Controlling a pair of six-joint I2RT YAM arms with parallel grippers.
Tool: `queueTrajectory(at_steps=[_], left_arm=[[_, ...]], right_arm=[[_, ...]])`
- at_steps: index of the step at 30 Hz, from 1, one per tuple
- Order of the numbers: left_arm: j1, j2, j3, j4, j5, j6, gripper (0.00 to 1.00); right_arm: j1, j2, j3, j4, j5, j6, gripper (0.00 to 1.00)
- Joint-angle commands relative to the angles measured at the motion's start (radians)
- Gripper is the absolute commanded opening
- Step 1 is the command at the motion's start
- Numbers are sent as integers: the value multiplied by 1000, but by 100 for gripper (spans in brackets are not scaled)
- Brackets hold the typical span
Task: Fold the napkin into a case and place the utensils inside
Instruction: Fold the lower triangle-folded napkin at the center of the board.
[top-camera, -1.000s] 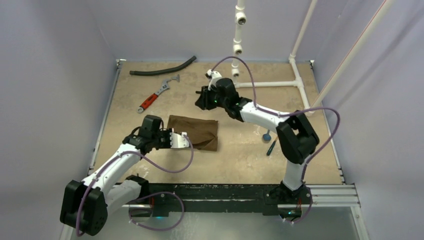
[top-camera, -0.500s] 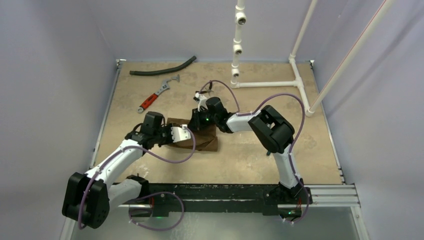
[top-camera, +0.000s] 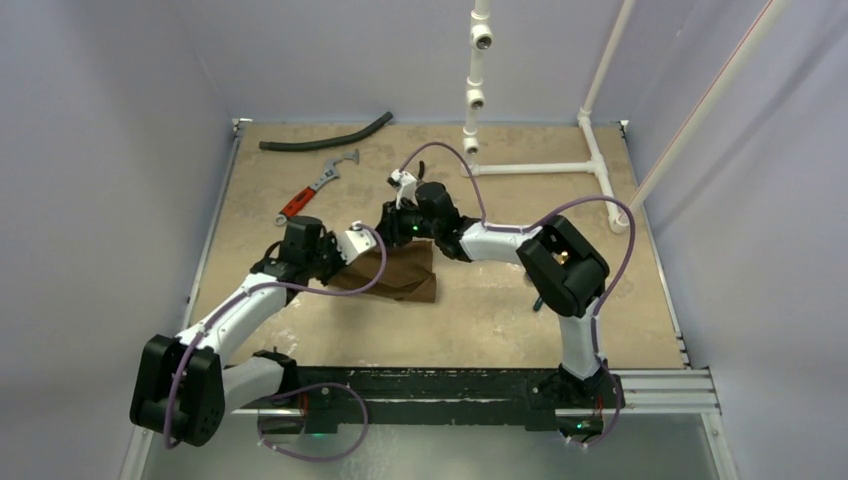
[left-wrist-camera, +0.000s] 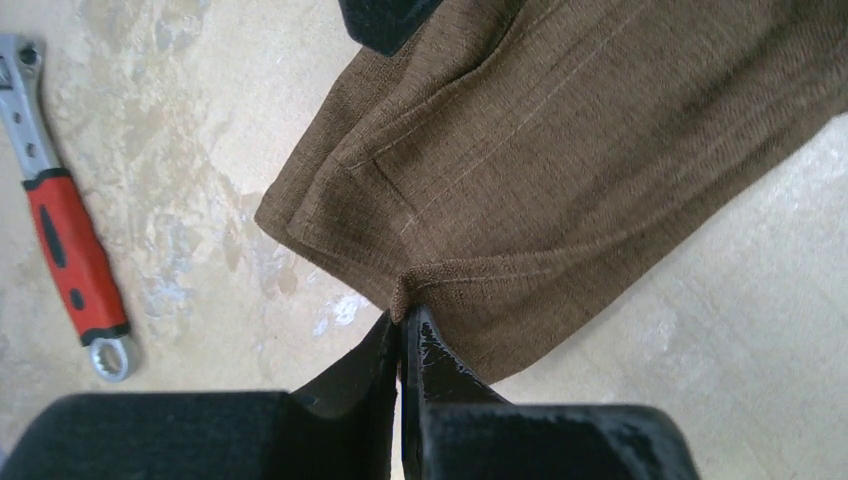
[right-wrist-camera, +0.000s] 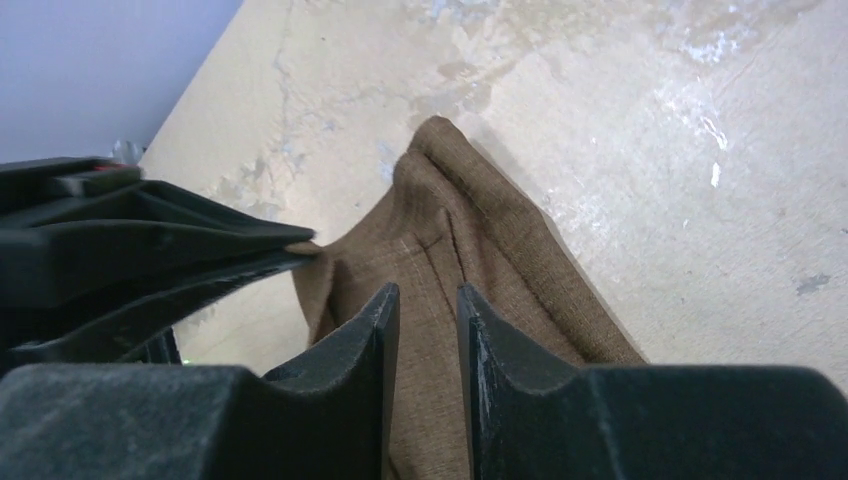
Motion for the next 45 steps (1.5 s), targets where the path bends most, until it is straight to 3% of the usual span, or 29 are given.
queueTrajectory(at_steps=[1, 12, 19, 26, 28, 32, 34, 36, 40, 45], left_arm=[[7, 63, 48, 85, 20, -123, 0], [9, 162, 17, 197, -76, -168, 0], [13, 164, -14, 226, -120, -150, 0], [13, 157, -42, 307, -98, -163, 1], [13, 159, -40, 336, -93, -171, 17], [12, 167, 10, 318, -99, -209, 66], [12, 171, 81, 231, -87, -229, 77], [14, 175, 159, 112, -60, -231, 82], [16, 146, 284, -177, 79, -144, 82], [12, 130, 251, -275, 186, -66, 76]], right_arm=[[14, -56, -10, 32, 7, -26, 31], [78, -41, -216, 346, -217, 164, 30], [68, -77, -263, 380, -242, 177, 30], [37, 7, -299, 373, -212, 188, 27], [20, 34, -309, 347, -172, 163, 27], [8, 71, -325, 306, -100, 119, 25], [8, 65, -338, 305, -73, 118, 25], [9, 42, -347, 310, -38, 122, 25], [8, -18, -376, 337, 23, 181, 25], [8, -126, -314, 260, -5, 178, 26]])
